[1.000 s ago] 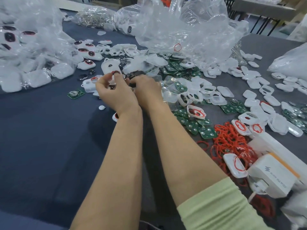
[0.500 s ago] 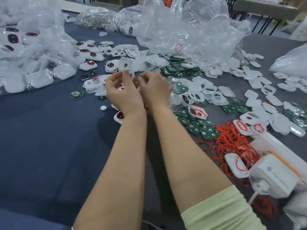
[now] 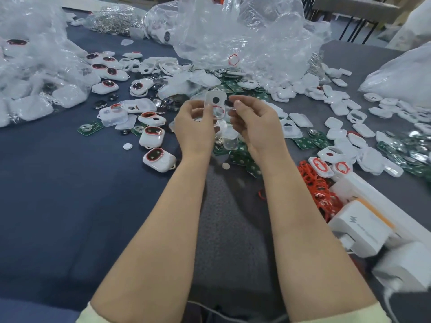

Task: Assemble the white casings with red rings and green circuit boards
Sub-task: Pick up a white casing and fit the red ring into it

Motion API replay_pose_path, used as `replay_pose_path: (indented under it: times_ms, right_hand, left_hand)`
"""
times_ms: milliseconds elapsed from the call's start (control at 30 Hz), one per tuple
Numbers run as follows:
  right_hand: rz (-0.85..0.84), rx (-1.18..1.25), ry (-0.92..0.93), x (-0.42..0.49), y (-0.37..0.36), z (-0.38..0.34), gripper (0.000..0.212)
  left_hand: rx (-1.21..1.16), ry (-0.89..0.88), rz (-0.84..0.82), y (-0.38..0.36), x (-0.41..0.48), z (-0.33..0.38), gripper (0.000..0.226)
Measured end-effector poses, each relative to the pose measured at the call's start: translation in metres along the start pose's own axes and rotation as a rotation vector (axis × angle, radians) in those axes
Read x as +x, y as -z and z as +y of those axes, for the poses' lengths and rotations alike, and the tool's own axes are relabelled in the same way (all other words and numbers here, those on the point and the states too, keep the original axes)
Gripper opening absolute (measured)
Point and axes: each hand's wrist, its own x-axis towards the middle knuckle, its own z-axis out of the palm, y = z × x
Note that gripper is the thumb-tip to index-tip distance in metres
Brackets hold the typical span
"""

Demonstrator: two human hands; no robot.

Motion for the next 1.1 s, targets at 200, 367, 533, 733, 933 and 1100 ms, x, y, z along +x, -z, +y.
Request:
replay_pose_path:
  times_ms: [200,367,533,733,933,1100]
  right_hand:
    - [0.129,-0.366,0.182,-0.005,-0.008,0.006,0.014]
    - [0.226,-0.389,0.194,-0.005,-0.009,0.009,0.007]
    - [0.225,-0.189,0.141,-0.004,-0.005,0.002,0.015]
    - [0.06,-0.008,-0.038,-0.002,0.004,-0.002,0.013]
    - [0.04,0.11,-0.061,-0.003,0.004,0.001,0.014]
    - [0.162,-0.21,0.088,-0.005,0.0,0.005,0.016]
  left_hand:
    - [-0.094,-0.006,-0.107,-0.003,-0.004,0.001,0.004]
    - [-0.095,0.019,-0.162,-0.005,-0.005,0.002,0.01]
    - [-0.087,0.053,-0.1,-0.004,-0.003,0.002,0.01]
    - [-0.103,0.096,-0.096,-0.004,-0.003,0.003,0.011]
    - [-0.117,0.092,-0.113,-0.005,-0.005,0.007,0.012]
    - [-0.092,0.082,-0.121,-0.004,-0.004,0.006,0.013]
